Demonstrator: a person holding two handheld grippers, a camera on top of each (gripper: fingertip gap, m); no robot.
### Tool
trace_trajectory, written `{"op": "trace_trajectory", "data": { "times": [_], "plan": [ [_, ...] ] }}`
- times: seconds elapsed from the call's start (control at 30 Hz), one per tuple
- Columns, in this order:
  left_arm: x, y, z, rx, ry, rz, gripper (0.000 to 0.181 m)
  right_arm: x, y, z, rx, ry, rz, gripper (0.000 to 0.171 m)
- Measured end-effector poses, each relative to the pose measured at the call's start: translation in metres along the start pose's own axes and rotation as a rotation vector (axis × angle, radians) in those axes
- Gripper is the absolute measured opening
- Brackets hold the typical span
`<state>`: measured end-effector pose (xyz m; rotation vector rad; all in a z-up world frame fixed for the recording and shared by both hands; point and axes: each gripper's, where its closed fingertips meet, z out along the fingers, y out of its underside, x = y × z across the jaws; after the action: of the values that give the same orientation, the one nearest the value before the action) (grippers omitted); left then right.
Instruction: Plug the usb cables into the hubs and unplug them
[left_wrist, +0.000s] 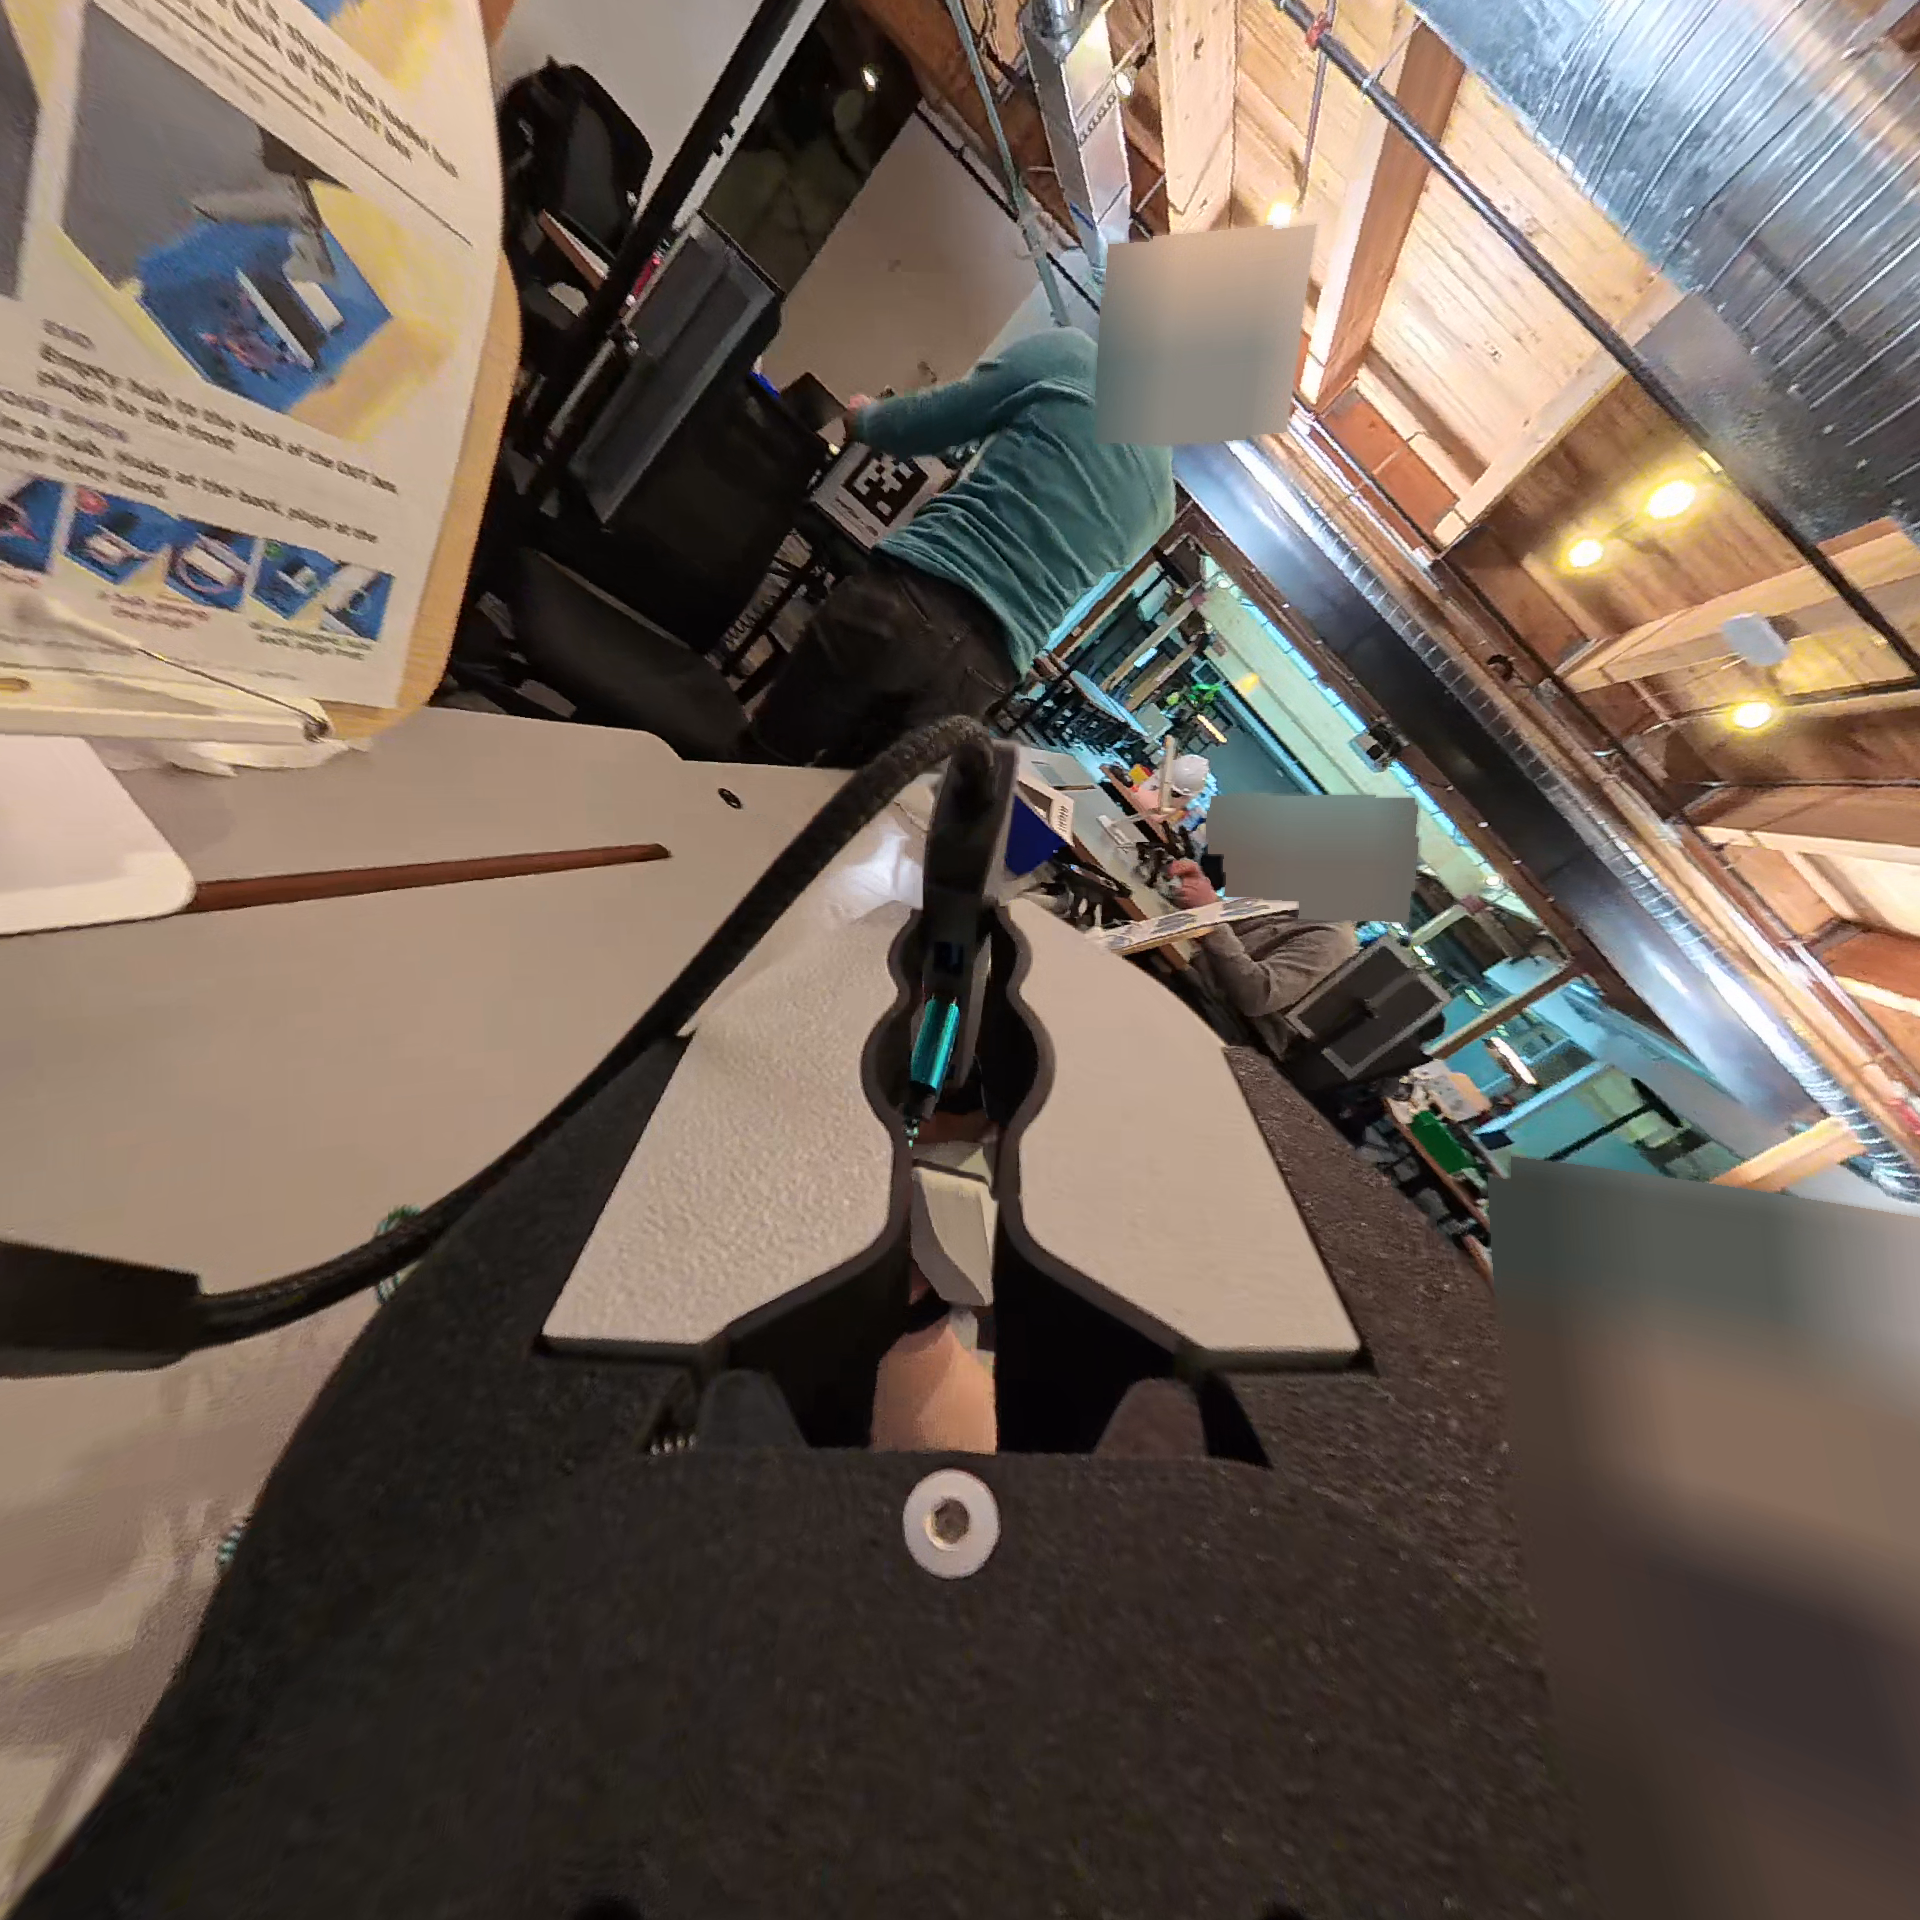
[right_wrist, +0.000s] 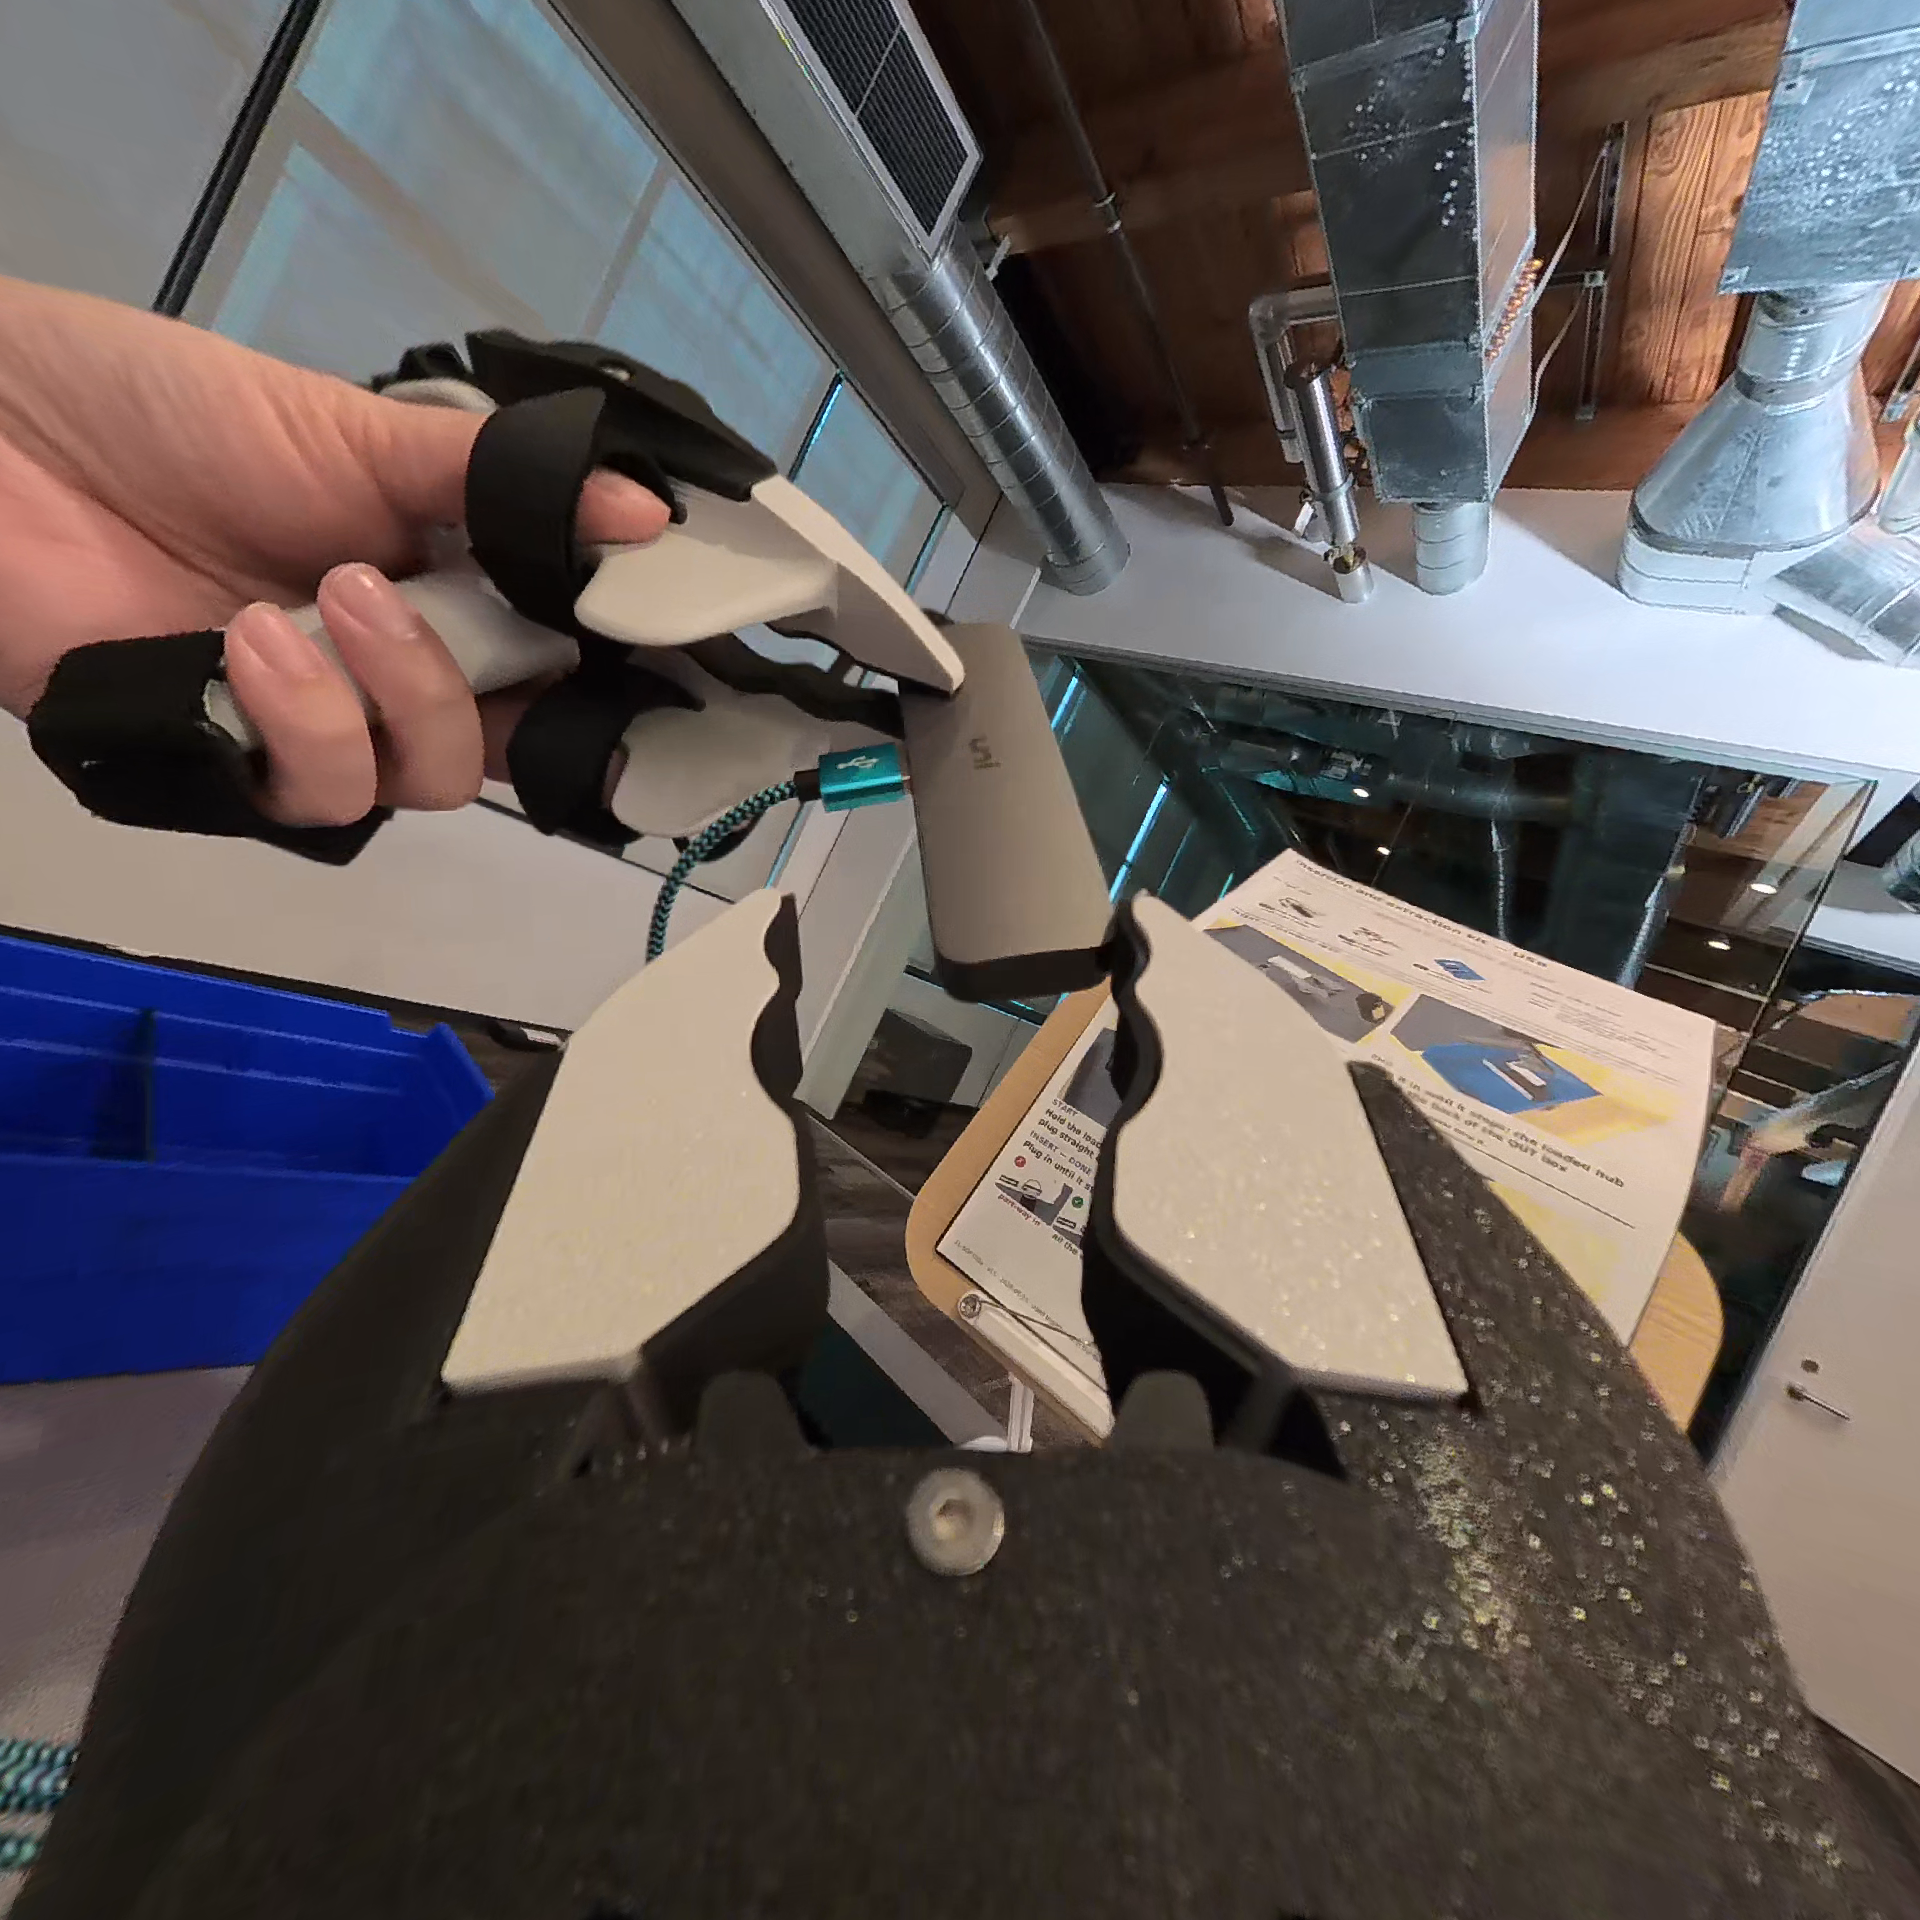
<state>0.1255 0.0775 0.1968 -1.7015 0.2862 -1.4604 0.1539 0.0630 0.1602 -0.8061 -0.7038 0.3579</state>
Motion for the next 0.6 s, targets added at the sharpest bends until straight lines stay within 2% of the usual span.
{"op": "trace_trajectory", "data": {
  "times": [0.1, 0.27, 0.43, 0.6],
  "plan": [
    [0.003, 0.008, 0.005, -0.019, 0.040, -0.057, 0.011, 0.003, -0.001, -0.003, 0.005, -0.031, -0.031, 0.055],
    [0.003, 0.019, 0.010, -0.053, 0.068, -0.093, 0.011, 0.005, -0.011, -0.010, 0.047, -0.051, -0.101, 0.038],
    [0.006, 0.019, 0.009, -0.056, 0.106, -0.132, 0.011, 0.007, -0.010, -0.011, 0.042, -0.083, -0.104, 0.042],
    [0.005, 0.022, 0.009, -0.064, 0.116, -0.145, 0.011, 0.006, -0.013, -0.011, 0.053, -0.087, -0.120, 0.034]
  ]
}}
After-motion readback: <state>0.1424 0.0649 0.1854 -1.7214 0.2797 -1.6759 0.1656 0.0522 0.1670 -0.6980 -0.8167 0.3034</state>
